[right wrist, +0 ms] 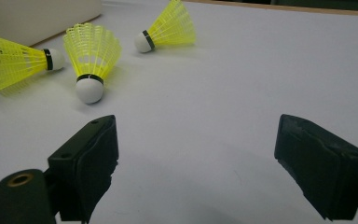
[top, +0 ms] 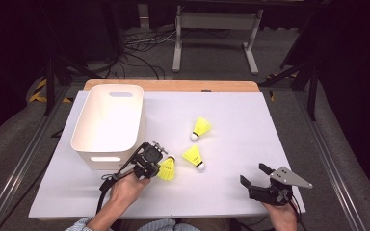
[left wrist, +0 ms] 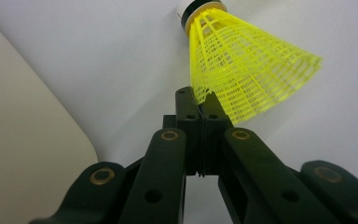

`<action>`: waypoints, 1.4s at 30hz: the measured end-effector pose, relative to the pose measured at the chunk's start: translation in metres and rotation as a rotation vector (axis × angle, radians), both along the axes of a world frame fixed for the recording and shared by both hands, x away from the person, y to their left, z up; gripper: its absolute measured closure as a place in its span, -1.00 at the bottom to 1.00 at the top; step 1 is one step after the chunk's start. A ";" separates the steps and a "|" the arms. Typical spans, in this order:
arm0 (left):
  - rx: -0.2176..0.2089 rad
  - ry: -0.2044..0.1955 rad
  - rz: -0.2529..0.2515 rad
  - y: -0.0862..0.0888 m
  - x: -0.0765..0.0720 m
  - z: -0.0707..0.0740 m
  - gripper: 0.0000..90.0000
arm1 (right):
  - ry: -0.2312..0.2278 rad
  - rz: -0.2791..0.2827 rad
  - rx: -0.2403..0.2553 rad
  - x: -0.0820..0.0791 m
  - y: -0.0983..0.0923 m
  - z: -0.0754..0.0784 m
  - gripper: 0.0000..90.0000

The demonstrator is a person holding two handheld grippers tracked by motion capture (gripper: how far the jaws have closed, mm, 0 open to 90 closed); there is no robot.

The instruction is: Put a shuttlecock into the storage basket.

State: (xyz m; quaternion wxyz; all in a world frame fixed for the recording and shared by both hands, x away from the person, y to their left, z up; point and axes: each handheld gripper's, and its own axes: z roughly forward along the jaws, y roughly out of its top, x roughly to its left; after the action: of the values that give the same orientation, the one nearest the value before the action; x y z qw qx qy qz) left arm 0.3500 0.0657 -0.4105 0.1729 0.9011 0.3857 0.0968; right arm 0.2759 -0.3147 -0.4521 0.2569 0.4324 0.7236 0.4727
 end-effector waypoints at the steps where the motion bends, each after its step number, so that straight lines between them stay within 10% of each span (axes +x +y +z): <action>1: -0.001 -0.003 -0.003 0.000 0.000 0.000 1.00 | 0.001 0.000 -0.001 0.000 0.000 0.000 -0.69; 42: -0.066 -0.006 -0.059 -0.004 -0.001 0.031 1.00 | 0.003 0.007 0.003 0.001 0.000 -0.001 -0.69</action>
State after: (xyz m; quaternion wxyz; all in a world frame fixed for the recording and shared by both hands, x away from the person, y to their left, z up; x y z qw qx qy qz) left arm 0.3489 0.0615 -0.3798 0.2061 0.9056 0.3617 0.0815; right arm 0.2766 -0.3142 -0.4527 0.2537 0.4308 0.7248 0.4741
